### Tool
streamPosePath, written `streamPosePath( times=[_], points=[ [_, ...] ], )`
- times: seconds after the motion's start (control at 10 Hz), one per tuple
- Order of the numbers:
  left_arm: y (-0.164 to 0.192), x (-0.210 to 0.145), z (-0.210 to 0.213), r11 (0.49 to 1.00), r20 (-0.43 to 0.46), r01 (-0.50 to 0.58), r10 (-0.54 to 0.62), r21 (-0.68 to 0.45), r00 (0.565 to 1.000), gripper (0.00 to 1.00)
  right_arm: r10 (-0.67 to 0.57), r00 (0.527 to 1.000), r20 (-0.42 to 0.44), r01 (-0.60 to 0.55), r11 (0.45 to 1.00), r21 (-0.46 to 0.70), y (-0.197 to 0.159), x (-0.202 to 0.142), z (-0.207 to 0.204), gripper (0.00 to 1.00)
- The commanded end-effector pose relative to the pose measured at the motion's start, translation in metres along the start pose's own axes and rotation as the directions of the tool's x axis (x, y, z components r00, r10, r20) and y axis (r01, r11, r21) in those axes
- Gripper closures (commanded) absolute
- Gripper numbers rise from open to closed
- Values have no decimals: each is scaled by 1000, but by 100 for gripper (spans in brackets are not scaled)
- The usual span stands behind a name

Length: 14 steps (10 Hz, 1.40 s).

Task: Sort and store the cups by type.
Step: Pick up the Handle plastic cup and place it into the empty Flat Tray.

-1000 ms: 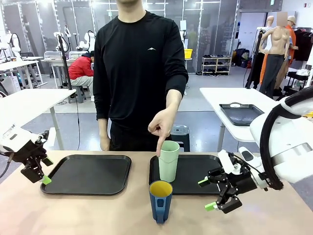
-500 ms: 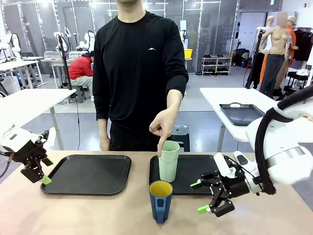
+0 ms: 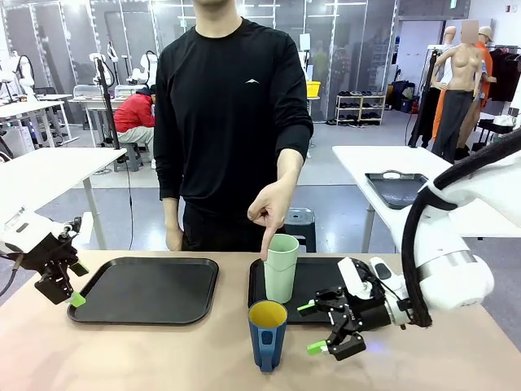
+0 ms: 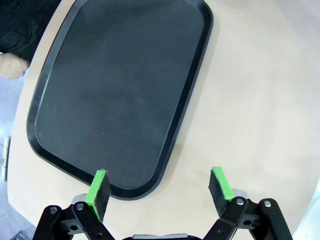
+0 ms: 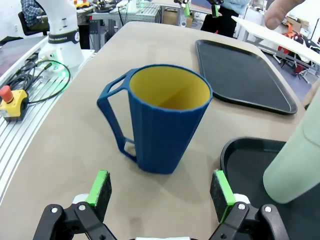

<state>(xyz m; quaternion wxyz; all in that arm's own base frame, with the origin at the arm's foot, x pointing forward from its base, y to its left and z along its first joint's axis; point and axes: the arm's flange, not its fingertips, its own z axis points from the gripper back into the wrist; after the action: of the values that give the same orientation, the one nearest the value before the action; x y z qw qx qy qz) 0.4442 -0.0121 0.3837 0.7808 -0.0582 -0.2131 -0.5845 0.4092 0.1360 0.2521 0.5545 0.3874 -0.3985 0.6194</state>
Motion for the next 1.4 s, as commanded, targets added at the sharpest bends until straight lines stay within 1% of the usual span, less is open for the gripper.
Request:
streamPosePath(
  times=[0.0,0.3,0.7,1.3],
  points=[
    [1,-1,-3,1000,7,-7,7,15,1000,0,44,998,42,-44,999,-10,-7,-6,-22,0],
    [1,-1,-3,1000,7,-7,7,15,1000,0,29,998,64,-30,1000,10,-11,-9,-43,0],
    [1,-1,-3,1000,7,-7,7,15,1000,0,6,993,121,-13,998,56,-11,-11,-60,0],
    [1,-1,-3,1000,7,-7,7,15,1000,0,-8,991,134,-3,997,79,-17,-17,-84,0]
  ],
)
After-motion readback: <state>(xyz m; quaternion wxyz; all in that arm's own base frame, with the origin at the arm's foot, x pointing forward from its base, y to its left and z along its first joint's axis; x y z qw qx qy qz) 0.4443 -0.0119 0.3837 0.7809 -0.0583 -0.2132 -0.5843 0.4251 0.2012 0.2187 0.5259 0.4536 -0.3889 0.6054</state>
